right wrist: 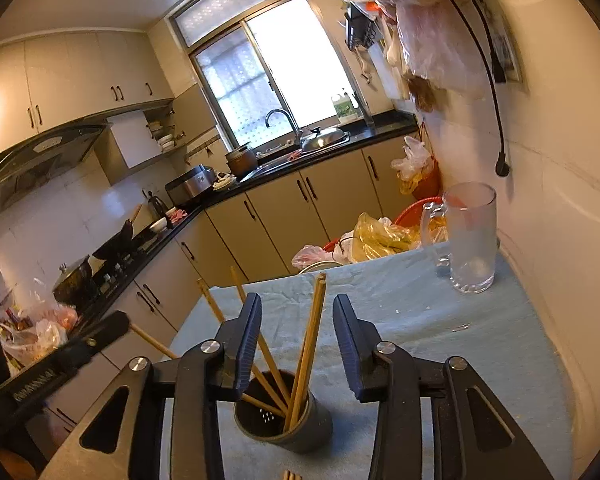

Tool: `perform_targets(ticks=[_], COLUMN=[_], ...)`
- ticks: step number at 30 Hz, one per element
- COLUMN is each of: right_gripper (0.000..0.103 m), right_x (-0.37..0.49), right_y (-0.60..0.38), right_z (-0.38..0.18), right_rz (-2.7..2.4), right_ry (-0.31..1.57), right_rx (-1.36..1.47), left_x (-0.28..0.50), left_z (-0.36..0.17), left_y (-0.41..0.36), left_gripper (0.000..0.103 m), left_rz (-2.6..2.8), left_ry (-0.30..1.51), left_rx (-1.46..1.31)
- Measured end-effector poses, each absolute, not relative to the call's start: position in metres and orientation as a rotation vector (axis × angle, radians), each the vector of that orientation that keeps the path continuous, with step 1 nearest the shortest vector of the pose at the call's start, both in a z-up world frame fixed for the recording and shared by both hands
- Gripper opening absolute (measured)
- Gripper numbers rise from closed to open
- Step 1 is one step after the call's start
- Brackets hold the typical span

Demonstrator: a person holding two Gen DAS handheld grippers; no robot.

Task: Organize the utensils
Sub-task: 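Lower both chopsticks into the cup and open both grippers, then lower the left gripper onto a loose chopstick while the right gripper grasps another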

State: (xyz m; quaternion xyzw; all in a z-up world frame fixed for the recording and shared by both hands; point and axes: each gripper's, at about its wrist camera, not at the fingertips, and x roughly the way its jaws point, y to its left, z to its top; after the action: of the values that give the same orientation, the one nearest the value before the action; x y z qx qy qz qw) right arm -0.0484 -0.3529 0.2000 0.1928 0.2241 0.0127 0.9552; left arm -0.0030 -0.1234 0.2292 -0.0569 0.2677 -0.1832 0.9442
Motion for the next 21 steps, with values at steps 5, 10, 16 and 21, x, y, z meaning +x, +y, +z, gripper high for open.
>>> perform_targets(ticks=[5,10,16,21], right_gripper=[0.055,0.063,0.069,0.07], right_x=[-0.078,-0.106,-0.145,-0.167], right_y=[-0.348,-0.343,-0.339,-0.329], right_z=[0.213,0.219,0.195,0.148], right_rz=[0.011,-0.003,-0.02,0.003], right_ry=[0.463,0.5,0.62,0.755], right_rx=[0.32,0.252,0.174,0.128], left_x=[-0.041,-0.079,-0.105,-0.113], left_z=[0.24,0.238,0.205,0.15], left_y=[-0.099,-0.078,-0.065,-0.059], left_gripper=[0.046,0.053,0.056,0.056], left_rz=[-0.356,-0.333,-0.322,-0.308], left_ry=[0.507,0.486,0.552,0.686], left_rx=[-0.138,-0.136,-0.132,-0.13])
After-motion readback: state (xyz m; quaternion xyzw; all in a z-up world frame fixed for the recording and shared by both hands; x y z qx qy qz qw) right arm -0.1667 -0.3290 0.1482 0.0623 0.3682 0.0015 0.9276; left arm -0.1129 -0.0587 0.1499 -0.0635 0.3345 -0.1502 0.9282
